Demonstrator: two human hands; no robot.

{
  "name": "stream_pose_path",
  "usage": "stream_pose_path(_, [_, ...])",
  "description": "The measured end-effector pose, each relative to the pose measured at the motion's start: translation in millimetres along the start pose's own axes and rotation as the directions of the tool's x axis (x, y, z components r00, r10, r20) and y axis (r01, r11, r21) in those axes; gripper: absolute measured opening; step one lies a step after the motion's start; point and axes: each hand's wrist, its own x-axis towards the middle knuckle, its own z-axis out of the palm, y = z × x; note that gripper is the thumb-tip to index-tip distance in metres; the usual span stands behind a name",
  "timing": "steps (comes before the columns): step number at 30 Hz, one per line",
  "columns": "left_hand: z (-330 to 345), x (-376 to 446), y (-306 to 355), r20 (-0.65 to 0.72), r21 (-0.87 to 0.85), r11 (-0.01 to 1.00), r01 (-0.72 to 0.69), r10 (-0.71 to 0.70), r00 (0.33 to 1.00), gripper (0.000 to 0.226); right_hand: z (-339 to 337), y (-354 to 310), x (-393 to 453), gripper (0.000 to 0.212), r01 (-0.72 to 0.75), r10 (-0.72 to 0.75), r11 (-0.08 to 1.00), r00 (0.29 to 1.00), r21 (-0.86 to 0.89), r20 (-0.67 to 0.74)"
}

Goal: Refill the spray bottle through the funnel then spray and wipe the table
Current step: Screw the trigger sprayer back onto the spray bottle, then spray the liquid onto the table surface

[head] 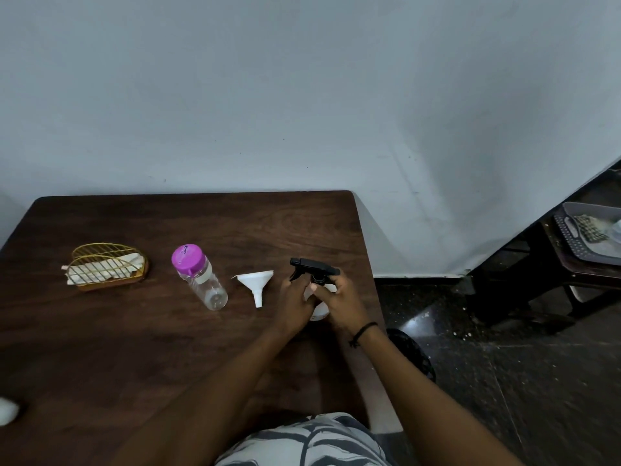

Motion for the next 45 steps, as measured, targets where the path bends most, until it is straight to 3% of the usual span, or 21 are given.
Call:
stream_pose_path(4, [8,-4,6,-0.106,-0.033,0.999,-0.042,0.039,0.994,0.022,16,5,-4,0.014,0.062,-0.075,0.995,0.981,-0.082,-0.177])
stream_pose_path(8, [6,-12,27,-0.212,-0.108,0.99,-0.085,0.061,0.975,0.018,34,14,-9,0.029,0.029,-0.053,0.997,0.935,-0.075,-0.35])
stream_pose_path(11, [2,-12,23,-0.176,-0.091,0.989,-0.113,0.095,0.98,0.015,33,5,-12,0.023,0.035,-0.041,0.999,0.925,-0.023,-0.377])
stream_pose_path(15, [-14,-8,20,0.043,0.031,0.984,-0.177,0.175,0.984,0.027,11,-6,-18,0.037,0.084,-0.091,0.996,0.942,-0.037,-0.322])
stream_pose_path(18, [-33,-11,44,0.198,-0.082,0.972,-0.22,0.233,0.952,0.028,-8,-26,-22,0.044,0.175,-0.194,0.978,0.963,-0.112,-0.188])
stream_pose_path(20, [-40,-17,61,0.341,-0.131,0.966,-0.222,0.254,0.905,0.031,-19,-45,-25,0.049,0.204,-0.204,0.979,0.979,0.005,-0.031])
stream_pose_path(23, [-45,-26,80,0.407,-0.11,0.985,-0.134,0.168,0.898,0.039,-32,-53,-25,0.059,0.18,-0.191,0.981,0.965,0.077,0.178])
stream_pose_path(26, [-47,-27,84,0.485,-0.014,0.998,-0.066,0.065,0.872,0.044,-40,-52,-28,0.06,0.175,-0.187,0.982,0.956,0.072,0.226])
stream_pose_path(28, [-47,-28,83,0.511,0.04,0.999,-0.012,-0.01,0.86,0.045,-41,-51,-33,0.05,0.165,-0.18,0.983,0.96,0.084,0.216])
stream_pose_path(32, [-38,-36,79,0.464,-0.082,0.997,-0.017,0.053,0.884,0.036,-29,-48,-44,0.02,0.129,-0.144,0.981,0.985,0.146,0.094])
stream_pose_path(35, [-35,-42,61,0.429,-0.305,0.952,0.017,0.122,0.895,0.019,-23,-42,-51,0.022,0.118,-0.098,0.971,0.99,0.206,-0.106])
stream_pose_path(39, [-37,-46,28,0.166,-0.313,0.949,0.039,0.015,0.986,0.016,-26,-34,-59,0.015,0.064,-0.012,0.977,0.969,0.205,-0.247])
stream_pose_path(42, [-46,-46,14,0.009,-0.316,0.92,0.229,-0.239,0.971,0.029,-29,-32,-67,0.003,-0.056,0.072,0.994,0.982,0.096,-0.176])
stream_pose_path(45, [-52,-44,-5,-0.08,-0.244,0.918,0.314,-0.342,0.936,0.029,-29,-16,-74,0.02,-0.272,0.272,0.962,0.962,-0.032,0.017])
